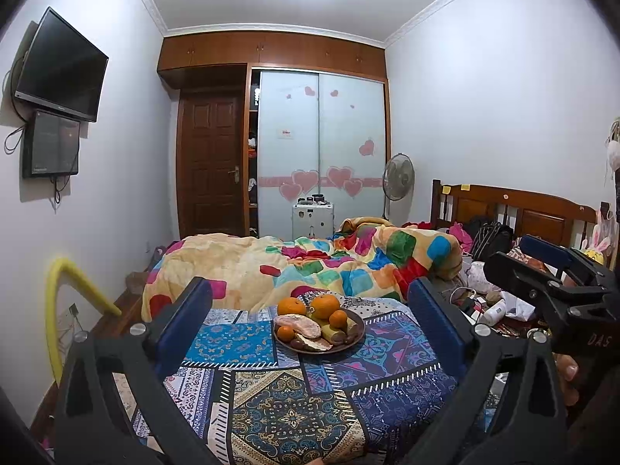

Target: Organize fruits

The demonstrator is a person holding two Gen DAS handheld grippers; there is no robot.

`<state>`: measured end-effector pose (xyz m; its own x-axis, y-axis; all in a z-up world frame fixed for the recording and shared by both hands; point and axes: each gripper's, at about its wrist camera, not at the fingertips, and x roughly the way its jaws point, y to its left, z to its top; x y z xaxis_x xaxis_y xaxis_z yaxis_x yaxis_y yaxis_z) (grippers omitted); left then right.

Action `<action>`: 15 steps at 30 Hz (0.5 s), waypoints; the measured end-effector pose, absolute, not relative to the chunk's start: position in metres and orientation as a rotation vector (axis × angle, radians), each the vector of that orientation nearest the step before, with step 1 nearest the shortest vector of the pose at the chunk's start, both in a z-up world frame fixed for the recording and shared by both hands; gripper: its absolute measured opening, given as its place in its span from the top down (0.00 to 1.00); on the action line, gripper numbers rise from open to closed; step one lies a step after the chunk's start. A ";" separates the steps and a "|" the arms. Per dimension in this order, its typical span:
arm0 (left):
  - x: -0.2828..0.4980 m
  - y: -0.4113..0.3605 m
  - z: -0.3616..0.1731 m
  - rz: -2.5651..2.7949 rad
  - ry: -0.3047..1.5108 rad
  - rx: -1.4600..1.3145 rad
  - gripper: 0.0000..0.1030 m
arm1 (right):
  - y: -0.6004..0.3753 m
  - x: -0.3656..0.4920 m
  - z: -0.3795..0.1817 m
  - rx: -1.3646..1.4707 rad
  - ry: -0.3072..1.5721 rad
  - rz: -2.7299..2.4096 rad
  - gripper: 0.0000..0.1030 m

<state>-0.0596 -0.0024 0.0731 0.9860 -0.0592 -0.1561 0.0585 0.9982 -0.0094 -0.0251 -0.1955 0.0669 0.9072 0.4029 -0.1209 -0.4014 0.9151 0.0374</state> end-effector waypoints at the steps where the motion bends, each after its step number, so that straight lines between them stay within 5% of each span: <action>1: -0.059 -0.003 0.073 -0.059 0.157 -0.005 0.01 | -0.195 -0.025 0.067 0.012 0.127 0.415 0.00; 15: -0.056 -0.003 0.071 -0.082 0.171 -0.014 0.01 | -0.195 -0.025 0.066 0.015 0.130 0.415 0.00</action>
